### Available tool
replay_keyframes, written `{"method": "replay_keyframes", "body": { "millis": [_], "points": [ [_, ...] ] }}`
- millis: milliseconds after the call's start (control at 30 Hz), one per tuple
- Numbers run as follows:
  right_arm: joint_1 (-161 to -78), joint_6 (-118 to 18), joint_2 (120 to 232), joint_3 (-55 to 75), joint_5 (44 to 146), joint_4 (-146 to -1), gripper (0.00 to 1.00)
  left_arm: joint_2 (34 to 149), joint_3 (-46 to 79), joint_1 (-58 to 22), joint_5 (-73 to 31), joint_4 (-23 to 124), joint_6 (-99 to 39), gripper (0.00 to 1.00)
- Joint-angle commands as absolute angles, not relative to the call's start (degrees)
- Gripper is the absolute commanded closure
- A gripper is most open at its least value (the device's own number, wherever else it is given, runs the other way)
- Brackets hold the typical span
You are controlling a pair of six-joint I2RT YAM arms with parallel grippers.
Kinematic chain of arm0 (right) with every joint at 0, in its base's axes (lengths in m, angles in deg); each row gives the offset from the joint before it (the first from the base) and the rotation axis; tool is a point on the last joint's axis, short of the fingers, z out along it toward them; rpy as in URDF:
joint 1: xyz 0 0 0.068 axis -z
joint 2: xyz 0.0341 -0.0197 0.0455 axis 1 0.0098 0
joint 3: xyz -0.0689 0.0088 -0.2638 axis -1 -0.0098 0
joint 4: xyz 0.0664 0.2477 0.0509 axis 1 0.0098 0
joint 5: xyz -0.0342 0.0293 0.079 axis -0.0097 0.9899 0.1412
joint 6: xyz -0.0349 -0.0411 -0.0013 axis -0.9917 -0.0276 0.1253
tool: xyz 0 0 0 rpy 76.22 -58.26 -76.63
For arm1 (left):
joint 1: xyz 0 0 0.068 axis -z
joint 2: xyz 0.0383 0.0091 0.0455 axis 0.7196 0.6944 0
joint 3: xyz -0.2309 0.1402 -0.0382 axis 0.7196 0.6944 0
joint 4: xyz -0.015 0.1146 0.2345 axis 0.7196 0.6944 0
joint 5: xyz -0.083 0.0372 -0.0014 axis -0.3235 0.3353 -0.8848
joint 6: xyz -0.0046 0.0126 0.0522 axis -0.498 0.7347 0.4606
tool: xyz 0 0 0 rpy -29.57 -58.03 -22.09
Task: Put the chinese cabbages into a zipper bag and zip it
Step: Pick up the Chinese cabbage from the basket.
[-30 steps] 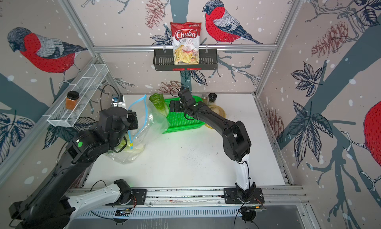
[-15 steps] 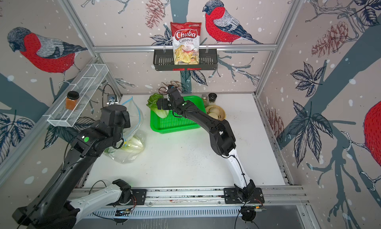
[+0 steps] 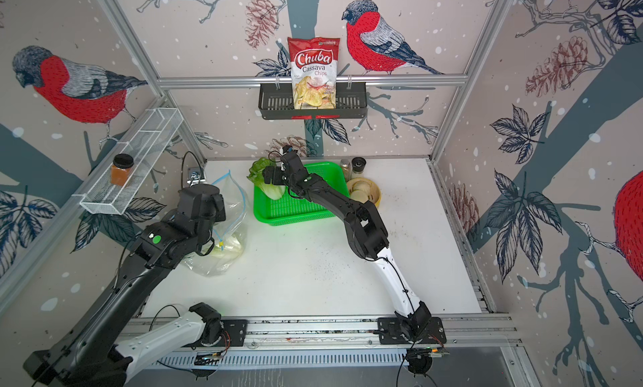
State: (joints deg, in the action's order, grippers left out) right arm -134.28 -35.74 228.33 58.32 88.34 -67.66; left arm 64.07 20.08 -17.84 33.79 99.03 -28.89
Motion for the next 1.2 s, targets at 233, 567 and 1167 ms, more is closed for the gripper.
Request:
{"method": "replay_keyframes", "body": {
  "millis": [233,567,1167],
  "points": [
    [-131.46,-36.40,223.51,49.34,83.98,-71.88,0.21,64.55,21.14,-18.01,33.79,95.45,-29.45,1.00],
    [-130.92,-38.19,212.15,31.49,86.42,-81.36,0.38,64.90,22.67,-18.08,32.27,93.77,-29.15,1.00],
    [-130.40,-37.69,210.94,35.07,78.20,-68.06,0.18,65.87,24.42,-18.27,28.59,90.88,-29.42,1.00]
  ]
}}
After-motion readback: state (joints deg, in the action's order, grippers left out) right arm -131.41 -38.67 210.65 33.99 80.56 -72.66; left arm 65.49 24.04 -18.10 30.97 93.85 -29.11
